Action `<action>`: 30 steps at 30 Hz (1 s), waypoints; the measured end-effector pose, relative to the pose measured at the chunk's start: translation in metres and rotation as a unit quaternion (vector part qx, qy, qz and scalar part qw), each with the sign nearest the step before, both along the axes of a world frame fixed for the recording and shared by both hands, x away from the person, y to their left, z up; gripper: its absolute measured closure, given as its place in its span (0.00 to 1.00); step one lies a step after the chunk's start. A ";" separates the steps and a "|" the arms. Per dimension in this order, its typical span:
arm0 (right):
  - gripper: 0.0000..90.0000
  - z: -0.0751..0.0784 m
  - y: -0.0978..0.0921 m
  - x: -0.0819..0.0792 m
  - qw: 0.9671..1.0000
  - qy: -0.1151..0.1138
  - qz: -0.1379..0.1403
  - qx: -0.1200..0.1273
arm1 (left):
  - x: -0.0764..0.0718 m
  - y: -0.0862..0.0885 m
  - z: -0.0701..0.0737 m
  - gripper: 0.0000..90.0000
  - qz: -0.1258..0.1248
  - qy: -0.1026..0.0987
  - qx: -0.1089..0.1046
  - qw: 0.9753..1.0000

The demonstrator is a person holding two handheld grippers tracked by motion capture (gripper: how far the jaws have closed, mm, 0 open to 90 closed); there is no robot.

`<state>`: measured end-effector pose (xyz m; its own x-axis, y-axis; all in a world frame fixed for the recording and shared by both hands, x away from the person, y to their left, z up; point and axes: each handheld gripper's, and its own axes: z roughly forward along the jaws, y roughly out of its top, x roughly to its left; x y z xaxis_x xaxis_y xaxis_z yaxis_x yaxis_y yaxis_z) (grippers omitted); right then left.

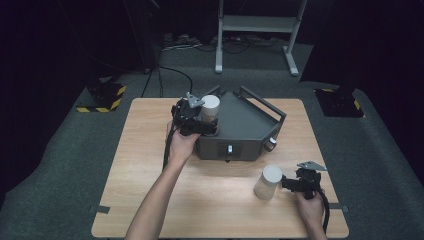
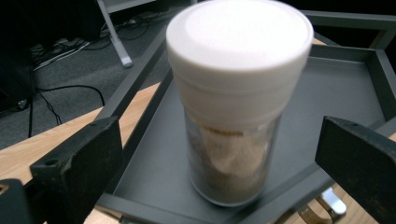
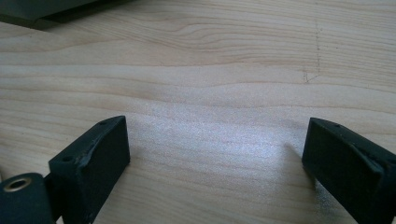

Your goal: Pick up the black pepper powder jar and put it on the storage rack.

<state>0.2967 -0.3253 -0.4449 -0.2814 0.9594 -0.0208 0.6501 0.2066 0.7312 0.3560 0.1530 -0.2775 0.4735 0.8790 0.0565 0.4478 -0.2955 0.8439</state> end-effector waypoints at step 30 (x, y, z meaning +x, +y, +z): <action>0.08 0.000 0.000 0.000 1.000 0.000 0.000 0.000 | -0.043 0.024 -0.040 0.02 0.007 0.020 -0.030 0.999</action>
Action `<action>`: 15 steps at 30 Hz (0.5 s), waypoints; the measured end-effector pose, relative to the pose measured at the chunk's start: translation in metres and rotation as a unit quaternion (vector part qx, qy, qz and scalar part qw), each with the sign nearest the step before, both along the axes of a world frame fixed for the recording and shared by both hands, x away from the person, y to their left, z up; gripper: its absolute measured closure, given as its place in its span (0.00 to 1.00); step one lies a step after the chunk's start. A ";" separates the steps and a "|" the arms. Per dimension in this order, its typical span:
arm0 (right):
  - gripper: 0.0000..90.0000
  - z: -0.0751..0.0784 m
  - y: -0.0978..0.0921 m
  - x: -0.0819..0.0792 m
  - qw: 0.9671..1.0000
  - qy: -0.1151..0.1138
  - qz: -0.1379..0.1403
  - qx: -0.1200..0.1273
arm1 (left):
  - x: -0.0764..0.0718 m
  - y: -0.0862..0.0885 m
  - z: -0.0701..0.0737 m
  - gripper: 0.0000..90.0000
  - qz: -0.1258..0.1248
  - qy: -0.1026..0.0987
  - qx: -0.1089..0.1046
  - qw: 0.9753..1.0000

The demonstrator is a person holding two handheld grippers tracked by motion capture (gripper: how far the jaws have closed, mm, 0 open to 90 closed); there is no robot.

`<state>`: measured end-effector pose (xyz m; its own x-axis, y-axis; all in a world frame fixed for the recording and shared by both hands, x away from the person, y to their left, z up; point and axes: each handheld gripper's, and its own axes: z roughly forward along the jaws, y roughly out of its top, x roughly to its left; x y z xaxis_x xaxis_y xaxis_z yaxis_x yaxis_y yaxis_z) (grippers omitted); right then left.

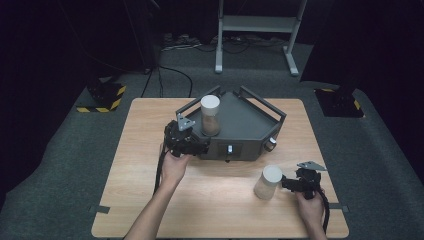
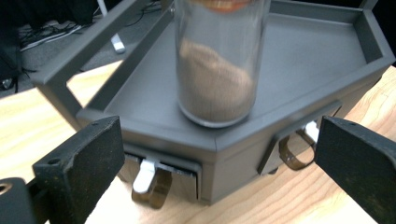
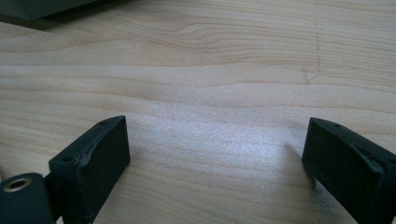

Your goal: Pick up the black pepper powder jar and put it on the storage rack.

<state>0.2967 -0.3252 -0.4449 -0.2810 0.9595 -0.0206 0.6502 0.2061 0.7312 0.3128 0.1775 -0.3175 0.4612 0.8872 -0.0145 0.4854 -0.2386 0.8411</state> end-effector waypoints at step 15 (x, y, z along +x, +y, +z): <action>0.08 0.000 0.000 0.000 1.000 0.000 0.000 0.000 | -0.015 0.010 -0.033 0.02 0.020 0.020 -0.013 1.000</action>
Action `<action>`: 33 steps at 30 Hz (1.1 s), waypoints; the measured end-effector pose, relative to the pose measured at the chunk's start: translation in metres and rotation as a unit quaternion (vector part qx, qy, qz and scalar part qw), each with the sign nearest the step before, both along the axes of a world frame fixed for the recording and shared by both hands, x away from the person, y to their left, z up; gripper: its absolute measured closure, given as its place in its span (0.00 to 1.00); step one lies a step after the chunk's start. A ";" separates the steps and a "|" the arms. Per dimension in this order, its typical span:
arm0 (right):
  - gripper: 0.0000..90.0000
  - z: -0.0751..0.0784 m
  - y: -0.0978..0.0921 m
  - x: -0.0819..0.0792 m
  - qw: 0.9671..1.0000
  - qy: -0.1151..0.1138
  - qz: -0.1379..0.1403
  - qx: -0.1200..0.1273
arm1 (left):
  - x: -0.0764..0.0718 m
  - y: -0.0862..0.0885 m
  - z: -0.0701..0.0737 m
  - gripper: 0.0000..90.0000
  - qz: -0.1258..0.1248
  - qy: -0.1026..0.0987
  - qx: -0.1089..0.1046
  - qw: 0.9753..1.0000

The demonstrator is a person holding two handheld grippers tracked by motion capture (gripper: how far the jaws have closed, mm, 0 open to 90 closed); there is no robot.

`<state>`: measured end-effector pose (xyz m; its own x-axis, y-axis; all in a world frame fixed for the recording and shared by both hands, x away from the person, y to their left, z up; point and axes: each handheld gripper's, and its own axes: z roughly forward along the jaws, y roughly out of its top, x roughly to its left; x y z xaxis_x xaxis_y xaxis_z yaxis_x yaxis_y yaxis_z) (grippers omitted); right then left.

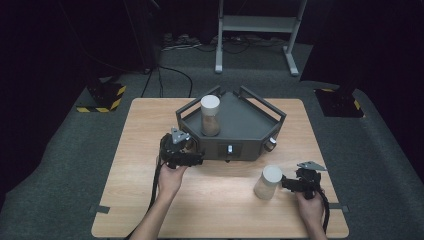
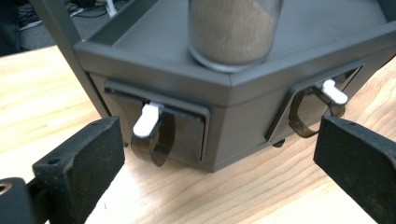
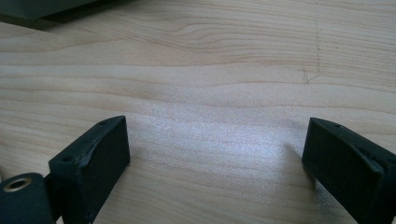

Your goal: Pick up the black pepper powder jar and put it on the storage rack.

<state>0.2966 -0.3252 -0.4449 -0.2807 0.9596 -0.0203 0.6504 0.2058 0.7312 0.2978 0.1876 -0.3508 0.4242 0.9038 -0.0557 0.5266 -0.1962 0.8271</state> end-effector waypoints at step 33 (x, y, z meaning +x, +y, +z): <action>0.08 0.000 0.000 0.000 1.000 0.000 -0.001 0.000 | -0.012 -0.021 -0.067 0.02 0.015 0.059 0.049 0.997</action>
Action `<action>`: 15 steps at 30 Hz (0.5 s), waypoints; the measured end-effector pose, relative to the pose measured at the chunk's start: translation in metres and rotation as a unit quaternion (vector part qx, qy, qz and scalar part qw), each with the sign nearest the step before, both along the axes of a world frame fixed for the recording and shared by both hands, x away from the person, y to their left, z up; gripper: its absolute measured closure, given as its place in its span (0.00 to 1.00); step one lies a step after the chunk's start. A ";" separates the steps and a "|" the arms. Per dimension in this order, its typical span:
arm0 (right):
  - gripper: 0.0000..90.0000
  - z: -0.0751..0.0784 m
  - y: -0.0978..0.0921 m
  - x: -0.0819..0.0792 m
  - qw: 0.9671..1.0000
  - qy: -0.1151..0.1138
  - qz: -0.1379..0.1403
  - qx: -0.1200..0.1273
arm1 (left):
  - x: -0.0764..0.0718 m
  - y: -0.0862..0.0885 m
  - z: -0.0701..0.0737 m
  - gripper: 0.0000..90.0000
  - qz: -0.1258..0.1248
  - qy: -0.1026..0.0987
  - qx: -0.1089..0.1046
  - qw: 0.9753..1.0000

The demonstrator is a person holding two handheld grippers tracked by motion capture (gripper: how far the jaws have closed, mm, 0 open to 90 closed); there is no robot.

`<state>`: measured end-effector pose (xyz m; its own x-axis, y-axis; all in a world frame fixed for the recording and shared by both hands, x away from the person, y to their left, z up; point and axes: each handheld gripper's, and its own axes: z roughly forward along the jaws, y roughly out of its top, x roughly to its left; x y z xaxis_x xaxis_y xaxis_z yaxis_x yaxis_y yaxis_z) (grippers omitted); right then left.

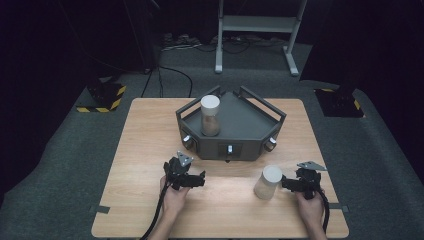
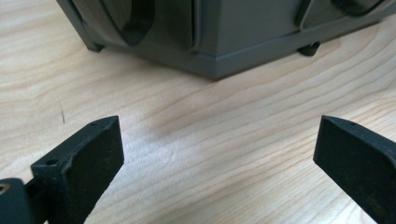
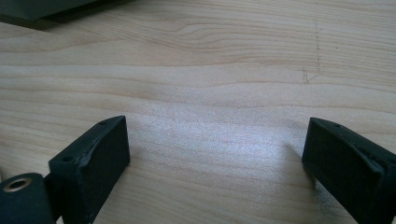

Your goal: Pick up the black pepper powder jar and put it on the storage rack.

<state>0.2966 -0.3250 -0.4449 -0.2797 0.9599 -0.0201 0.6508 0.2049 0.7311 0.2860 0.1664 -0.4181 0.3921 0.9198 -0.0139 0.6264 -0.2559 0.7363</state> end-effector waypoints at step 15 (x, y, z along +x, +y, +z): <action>0.08 0.000 0.000 0.000 1.000 0.000 0.000 0.000 | 0.001 -0.014 -0.018 0.02 0.020 0.018 0.033 0.999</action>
<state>0.2965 -0.3249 -0.4449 -0.2792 0.9600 -0.0202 0.6509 0.2047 0.7310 0.2869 0.1522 -0.4364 0.3547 0.9343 0.0348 0.6627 -0.2775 0.6956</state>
